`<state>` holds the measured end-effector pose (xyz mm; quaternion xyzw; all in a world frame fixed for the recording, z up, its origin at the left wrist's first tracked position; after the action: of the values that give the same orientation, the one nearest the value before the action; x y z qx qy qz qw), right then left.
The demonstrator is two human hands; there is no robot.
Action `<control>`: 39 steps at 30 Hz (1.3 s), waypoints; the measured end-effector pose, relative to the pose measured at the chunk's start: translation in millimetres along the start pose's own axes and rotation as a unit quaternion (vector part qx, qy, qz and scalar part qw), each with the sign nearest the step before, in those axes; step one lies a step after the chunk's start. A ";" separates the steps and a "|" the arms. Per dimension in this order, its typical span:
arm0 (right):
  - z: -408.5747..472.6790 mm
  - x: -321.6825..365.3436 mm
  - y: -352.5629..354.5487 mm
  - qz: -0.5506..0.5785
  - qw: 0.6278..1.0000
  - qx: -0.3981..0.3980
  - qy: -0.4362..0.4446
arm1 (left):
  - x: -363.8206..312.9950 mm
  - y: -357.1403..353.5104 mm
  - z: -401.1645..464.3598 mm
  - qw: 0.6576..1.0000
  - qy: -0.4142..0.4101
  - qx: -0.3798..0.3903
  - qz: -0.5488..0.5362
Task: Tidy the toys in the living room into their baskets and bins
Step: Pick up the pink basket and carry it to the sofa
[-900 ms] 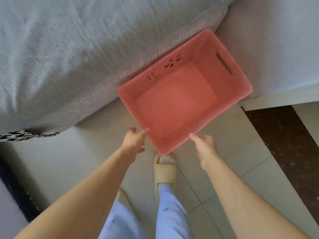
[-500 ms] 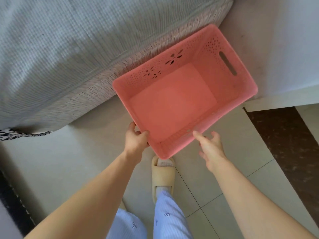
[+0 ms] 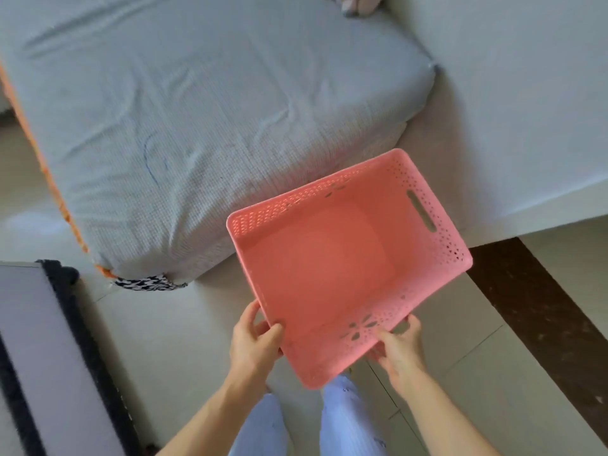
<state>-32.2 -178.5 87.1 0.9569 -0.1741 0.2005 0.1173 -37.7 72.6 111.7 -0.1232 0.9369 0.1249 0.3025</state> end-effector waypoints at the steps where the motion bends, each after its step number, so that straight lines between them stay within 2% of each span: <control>1: -18.1 5.2 -3.0 0.012 1.000 0.007 0.012 | -8.5 6.9 -10.8 1.000 -0.011 0.006 -0.002; 9: -149.4 51.7 -23.1 0.024 0.990 0.015 0.137 | -85.6 85.3 -97.3 0.995 -0.088 0.016 -0.043; 12: -189.1 71.3 -38.7 -0.012 0.981 0.026 0.190 | -98.4 114.9 -117.2 0.995 -0.076 0.011 -0.069; 17: -249.4 113.2 -59.7 -0.046 0.961 0.049 0.267 | -114.7 147.8 -138.3 0.993 -0.039 0.046 -0.104; 20: -253.8 132.3 -71.0 -0.065 0.954 0.062 0.285 | -133.1 168.0 -139.7 0.990 -0.038 0.041 -0.127; 25: -256.3 182.1 -101.7 -0.114 0.939 0.104 0.308 | -181.3 236.9 -140.9 0.979 -0.090 -0.105 -0.153; 27: -251.0 209.5 -114.6 -0.138 0.927 0.132 0.323 | -191.9 245.5 -139.7 0.980 -0.085 -0.118 -0.135; 32: -243.6 282.2 -150.8 -0.224 0.889 0.206 0.342 | -209.2 216.0 -126.3 0.990 -0.027 -0.104 -0.087; 36: -238.1 335.4 -174.9 -0.253 0.867 0.244 0.354 | -232.5 196.1 -128.0 0.976 -0.065 -0.192 -0.075; 39: -232.9 367.3 -190.5 -0.241 0.865 0.260 0.354 | -249.1 190.0 -128.7 0.960 -0.091 -0.238 -0.118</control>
<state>275.8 -41.4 421.4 0.8296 0.1742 0.5292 -0.0375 31.1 249.9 392.0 -0.2891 0.8276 0.3186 0.3606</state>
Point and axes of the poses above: each hand's wrist, its own z-axis towards the middle knuckle, its own y-axis out of the back of the hand, x = y × z, the point moved 10 cm from there along z, towards the middle knuckle
